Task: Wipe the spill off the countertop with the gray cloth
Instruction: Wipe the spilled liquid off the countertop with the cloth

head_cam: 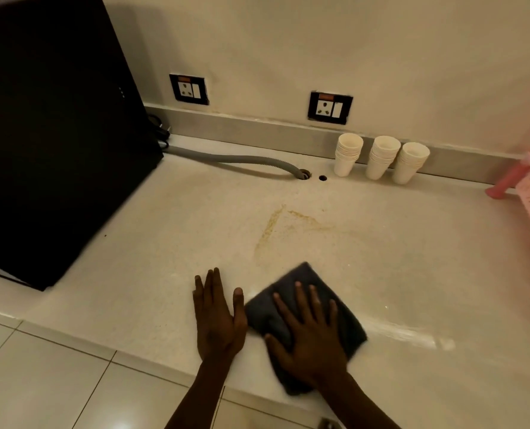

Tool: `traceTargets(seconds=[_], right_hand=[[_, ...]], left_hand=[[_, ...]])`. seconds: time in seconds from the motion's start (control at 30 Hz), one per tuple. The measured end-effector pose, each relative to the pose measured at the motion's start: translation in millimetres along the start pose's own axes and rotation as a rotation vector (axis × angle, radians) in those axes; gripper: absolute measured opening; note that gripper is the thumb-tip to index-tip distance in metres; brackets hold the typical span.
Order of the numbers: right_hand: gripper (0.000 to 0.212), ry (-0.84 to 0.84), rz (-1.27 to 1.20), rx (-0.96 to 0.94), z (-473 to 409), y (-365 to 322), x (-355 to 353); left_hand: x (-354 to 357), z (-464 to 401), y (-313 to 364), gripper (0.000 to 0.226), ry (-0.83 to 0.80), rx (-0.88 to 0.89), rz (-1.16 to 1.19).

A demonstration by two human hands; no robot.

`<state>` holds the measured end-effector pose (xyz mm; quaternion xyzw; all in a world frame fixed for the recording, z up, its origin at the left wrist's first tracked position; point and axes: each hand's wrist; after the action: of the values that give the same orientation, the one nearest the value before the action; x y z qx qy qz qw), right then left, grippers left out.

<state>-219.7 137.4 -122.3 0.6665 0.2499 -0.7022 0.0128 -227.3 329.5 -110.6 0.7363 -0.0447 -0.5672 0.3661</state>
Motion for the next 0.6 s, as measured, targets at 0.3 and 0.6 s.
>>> traceTargets(seconds=[0.3, 0.6], right_hand=[[0.069, -0.106, -0.035, -0.167, -152, -43, 4], [0.068, -0.064, -0.078, 0.076, -240, -11, -18]], left_hand=[[0, -56, 21, 0.072, 0.15, -0.069, -0.101], [20, -69, 8, 0.085, 0.058, -0.133, -0.238]])
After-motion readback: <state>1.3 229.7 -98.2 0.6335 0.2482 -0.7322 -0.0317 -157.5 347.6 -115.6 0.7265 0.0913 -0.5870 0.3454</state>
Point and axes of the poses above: each hand's wrist, its own z-axis away from the middle knuckle, its own x-axis out of the palm, y = z × x, and after that the axes turned 6 degrees about -z, right-handed
